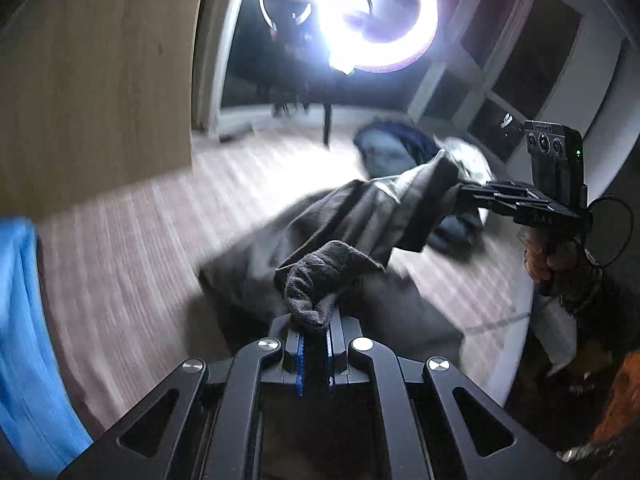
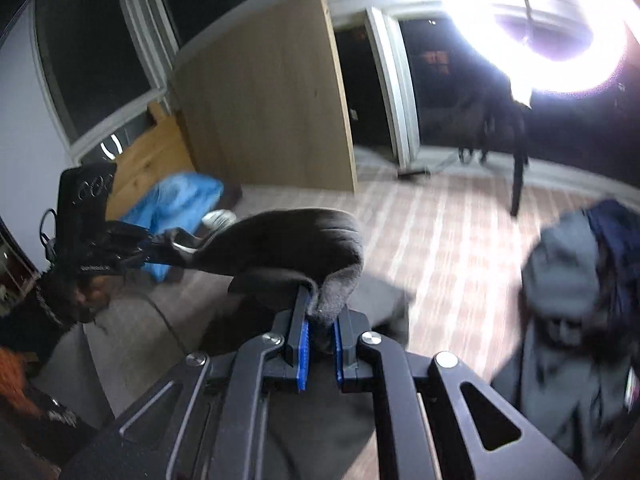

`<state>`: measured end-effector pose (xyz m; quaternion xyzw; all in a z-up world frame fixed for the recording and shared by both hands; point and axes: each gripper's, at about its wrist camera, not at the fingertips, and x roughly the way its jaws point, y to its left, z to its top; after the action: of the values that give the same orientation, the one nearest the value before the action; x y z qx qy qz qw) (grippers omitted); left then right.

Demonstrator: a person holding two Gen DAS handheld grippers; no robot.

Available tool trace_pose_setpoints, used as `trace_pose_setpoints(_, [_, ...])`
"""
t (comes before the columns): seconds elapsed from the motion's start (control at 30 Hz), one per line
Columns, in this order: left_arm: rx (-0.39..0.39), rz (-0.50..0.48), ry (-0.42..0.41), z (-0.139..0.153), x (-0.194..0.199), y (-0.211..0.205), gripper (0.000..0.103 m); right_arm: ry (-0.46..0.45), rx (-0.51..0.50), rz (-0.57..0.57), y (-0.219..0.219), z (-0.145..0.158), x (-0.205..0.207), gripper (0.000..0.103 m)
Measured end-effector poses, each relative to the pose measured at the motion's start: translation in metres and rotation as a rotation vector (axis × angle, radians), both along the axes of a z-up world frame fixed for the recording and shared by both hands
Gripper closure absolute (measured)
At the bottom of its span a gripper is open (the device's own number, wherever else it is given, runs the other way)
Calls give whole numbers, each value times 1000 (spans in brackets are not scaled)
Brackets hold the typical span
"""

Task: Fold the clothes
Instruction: 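Lay the folded sweatshirt bundle down on the blanket with both grippers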

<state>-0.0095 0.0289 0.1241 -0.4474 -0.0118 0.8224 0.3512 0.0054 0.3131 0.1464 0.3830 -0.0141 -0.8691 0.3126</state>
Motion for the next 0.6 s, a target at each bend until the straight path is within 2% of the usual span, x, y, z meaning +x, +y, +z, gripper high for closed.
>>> trace_pose_setpoints(0.1, [-22,-13,-78,-29,27,0,97,-64,12,-24,4,-27,29,94])
trace_pose_setpoints(0.17, [-61,-25,-127,-48,44,-1,94,-78,97,-30,1,-47,47,94])
trace_pose_setpoints(0.27, [-163,-43,-197,-70,61,-1,91,-242,201,43,-8,-82,63,88])
trace_pose_setpoints(0.33, [-190,-42,-228,-71,74,-8,88,-287,281,73,-10,-89,78,87])
trace_pose_setpoints(0.4, [-195,-34,-249,-65,87,-19,87,-272,313,79,-5,-79,92,87])
trace_pose_setpoints(0.43, [-194,-28,-255,-57,94,-25,85,-270,311,75,1,-70,99,83])
trace_pose_setpoints(0.47, [-201,-26,-256,-46,102,-31,84,-284,298,62,11,-58,105,77])
trace_pose_setpoints(0.57, [-238,-16,-214,-16,125,-47,67,-321,217,48,38,-20,123,66])
trace_pose_setpoints(0.6, [-247,-8,-195,-7,130,-51,66,-322,175,45,48,-6,129,62])
